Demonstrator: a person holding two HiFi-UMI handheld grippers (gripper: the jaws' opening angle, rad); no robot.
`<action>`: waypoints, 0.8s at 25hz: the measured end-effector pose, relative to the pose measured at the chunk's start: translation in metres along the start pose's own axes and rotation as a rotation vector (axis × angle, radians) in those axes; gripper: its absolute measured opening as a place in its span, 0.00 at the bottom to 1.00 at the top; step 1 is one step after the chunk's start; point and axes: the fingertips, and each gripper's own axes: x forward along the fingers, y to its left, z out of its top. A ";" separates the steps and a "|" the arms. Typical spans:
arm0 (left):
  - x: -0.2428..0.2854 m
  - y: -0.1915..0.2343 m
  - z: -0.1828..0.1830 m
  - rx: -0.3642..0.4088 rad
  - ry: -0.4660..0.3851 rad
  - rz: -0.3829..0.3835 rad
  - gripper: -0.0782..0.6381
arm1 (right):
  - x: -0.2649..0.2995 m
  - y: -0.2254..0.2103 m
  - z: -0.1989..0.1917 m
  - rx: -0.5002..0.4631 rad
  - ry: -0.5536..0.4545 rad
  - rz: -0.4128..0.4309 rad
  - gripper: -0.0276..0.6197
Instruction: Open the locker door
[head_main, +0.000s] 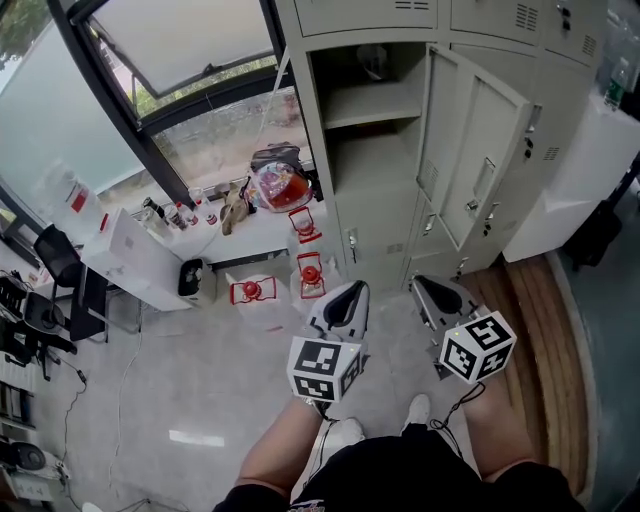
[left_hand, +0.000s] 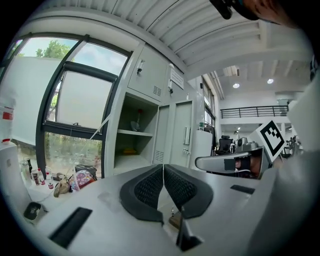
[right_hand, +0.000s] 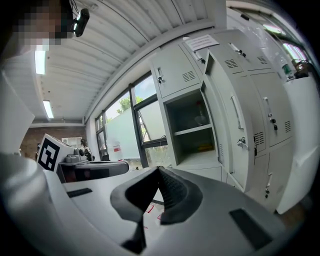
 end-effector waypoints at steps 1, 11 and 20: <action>-0.001 0.000 0.000 -0.001 -0.001 -0.008 0.14 | -0.001 0.001 -0.001 0.001 0.000 -0.007 0.13; -0.012 -0.007 -0.004 0.018 0.004 -0.055 0.14 | -0.011 0.014 -0.007 0.007 -0.011 -0.042 0.13; -0.020 -0.012 -0.003 0.033 0.008 -0.057 0.14 | -0.017 0.020 -0.012 0.016 -0.020 -0.043 0.13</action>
